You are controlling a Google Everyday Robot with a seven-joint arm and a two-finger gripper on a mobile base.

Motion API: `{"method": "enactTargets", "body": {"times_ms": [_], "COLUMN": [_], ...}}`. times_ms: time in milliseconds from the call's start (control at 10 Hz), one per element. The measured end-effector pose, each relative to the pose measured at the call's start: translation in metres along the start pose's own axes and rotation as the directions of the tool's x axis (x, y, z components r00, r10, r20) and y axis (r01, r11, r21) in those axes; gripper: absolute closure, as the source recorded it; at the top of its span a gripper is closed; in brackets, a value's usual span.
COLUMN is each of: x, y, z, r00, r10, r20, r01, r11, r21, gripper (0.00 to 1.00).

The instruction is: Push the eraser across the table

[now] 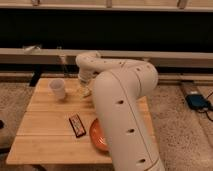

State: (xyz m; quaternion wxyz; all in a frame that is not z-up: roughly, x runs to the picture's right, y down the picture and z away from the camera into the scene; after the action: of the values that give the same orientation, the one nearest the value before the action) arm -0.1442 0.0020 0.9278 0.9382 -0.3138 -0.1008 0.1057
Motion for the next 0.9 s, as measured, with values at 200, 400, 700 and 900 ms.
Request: {"method": "enactTargets", "body": {"times_ms": [200, 400, 700, 900], "x": [0.0001, 0.0001, 0.0001, -0.0010], "y": [0.0000, 0.0000, 0.0002, 0.0014], "z": [0.0000, 0.0001, 0.0004, -0.0016], "r00": [1.000, 1.000, 1.000, 1.000], "r10": [0.000, 0.000, 0.000, -0.007], "r20": [0.000, 0.000, -0.001, -0.016], "r01": [0.000, 0.000, 0.000, 0.007], "r11": [1.000, 1.000, 1.000, 0.999], "r21": [0.000, 0.000, 0.000, 0.034], "gripper": [0.20, 0.20, 0.20, 0.20]}}
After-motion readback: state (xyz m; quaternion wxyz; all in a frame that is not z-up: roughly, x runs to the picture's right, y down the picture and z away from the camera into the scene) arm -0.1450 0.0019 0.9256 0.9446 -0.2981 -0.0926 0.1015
